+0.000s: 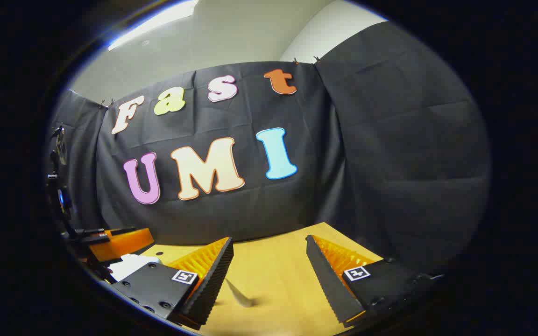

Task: First open the suitcase, pack the skin care products into it, and then close the suitcase.

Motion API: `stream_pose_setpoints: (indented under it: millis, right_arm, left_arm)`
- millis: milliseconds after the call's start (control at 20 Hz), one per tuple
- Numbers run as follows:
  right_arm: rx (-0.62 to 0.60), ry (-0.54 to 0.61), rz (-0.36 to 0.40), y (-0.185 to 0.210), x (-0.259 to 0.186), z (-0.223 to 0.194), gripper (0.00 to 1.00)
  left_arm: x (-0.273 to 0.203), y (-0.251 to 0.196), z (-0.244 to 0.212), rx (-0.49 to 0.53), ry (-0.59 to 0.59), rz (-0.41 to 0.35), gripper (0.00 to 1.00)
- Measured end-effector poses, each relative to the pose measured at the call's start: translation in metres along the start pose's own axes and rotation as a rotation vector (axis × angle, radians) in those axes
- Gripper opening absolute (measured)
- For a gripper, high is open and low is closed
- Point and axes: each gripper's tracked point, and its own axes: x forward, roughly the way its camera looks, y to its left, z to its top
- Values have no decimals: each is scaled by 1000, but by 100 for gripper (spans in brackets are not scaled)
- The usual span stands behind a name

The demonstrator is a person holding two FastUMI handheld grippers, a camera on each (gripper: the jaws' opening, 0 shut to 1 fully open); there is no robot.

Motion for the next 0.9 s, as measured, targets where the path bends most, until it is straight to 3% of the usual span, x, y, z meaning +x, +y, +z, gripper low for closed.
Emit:
stream_pose_setpoints:
  millis: [350,400,450,550,750,800,900]
  right_arm:
    - [-25,55,86,29,10,-3,98]
    - [-42,43,83,24,13,0,94]
    - [-55,48,77,20,15,-1,98]
    - [-53,60,82,17,17,-3,94]
    - [-64,73,83,11,17,-4,98]
    - [-71,73,81,9,17,-4,94]
    - [-72,82,85,8,17,-7,98]
  left_arm:
    - [-13,56,8,-64,-8,190,95]
    - [-13,58,10,-65,-15,201,95]
    - [-12,58,11,-72,-18,207,95]
    - [-9,57,6,-89,-5,213,95]
    - [-10,57,-1,-88,22,226,95]
    - [-9,57,-3,-85,26,229,95]
    - [-10,59,-7,-93,46,235,95]
